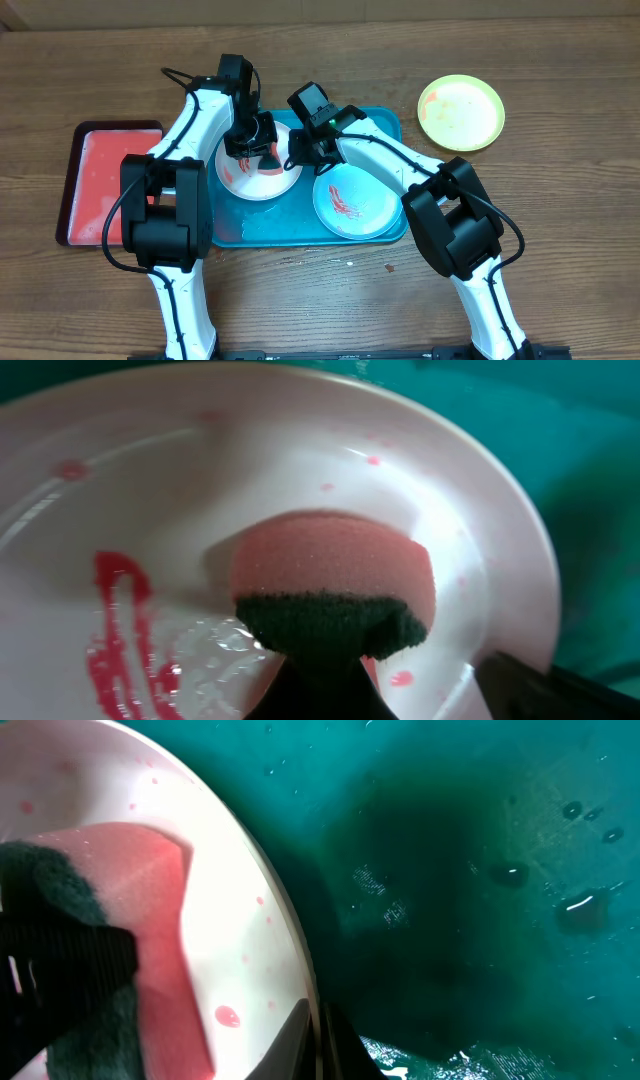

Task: Clean dirty plates on tray and stack at the side
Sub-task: 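Lower the sponge onto the white plate with the left gripper, then scrub the white plate with the sponge while the right gripper holds it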

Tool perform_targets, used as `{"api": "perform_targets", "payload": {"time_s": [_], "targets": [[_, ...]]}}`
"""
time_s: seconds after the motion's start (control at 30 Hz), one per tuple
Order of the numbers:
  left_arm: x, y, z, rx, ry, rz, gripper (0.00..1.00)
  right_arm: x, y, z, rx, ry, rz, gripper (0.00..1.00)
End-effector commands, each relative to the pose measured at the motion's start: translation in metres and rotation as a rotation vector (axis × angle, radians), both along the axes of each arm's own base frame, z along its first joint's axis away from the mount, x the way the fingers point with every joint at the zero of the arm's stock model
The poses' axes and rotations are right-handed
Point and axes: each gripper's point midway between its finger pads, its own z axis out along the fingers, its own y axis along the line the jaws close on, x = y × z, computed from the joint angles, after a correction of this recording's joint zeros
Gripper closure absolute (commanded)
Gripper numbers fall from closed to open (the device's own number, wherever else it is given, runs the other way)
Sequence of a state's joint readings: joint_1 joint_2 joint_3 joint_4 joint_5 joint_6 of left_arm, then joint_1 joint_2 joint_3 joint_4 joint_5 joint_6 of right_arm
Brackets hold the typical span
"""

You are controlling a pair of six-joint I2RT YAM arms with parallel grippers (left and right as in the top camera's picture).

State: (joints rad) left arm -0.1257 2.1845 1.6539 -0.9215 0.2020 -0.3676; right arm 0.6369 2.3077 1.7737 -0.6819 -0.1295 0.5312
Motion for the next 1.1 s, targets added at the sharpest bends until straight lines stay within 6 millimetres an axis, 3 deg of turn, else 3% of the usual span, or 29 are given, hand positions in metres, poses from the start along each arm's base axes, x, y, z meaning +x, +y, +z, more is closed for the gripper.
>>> {"api": "perform_targets", "payload": {"time_s": [0.0, 0.23, 0.4, 0.53, 0.63, 0.73, 0.87, 1.07], "targets": [[-0.012, 0.023, -0.021, 0.141, 0.048, 0.032, 0.95, -0.011, 0.002, -0.015, -0.009, 0.042, 0.011, 0.96], [-0.038, 0.081, -0.033, 0.443, 0.114, 0.049, 0.96, -0.012, 0.000, -0.016, -0.015, 0.050, 0.011, 0.96], [-0.040, 0.121, -0.017, 0.625, 0.124, 0.068, 0.96, -0.010, -0.005, -0.017, -0.030, 0.047, 0.001, 0.96], [-0.031, 0.128, 0.000, 0.666, 0.108, 0.075, 0.96, -0.009, -0.008, -0.017, -0.040, 0.043, -0.006, 0.96], [-0.023, 0.111, -0.001, 0.564, 0.088, 0.081, 0.96, -0.009, -0.007, -0.017, -0.039, 0.042, -0.006, 0.96], [-0.015, 0.067, -0.011, 0.305, 0.073, 0.067, 0.96, -0.009, -0.007, -0.017, -0.039, 0.042, -0.006, 0.96], [-0.001, 0.013, -0.008, 0.016, 0.028, 0.039, 0.96, -0.009, -0.007, -0.017, -0.039, 0.042, -0.006, 0.96], [0.004, -0.022, -0.005, -0.038, -0.016, -0.026, 0.96, -0.009, -0.007, -0.017, -0.039, 0.042, -0.005, 0.96]]}}
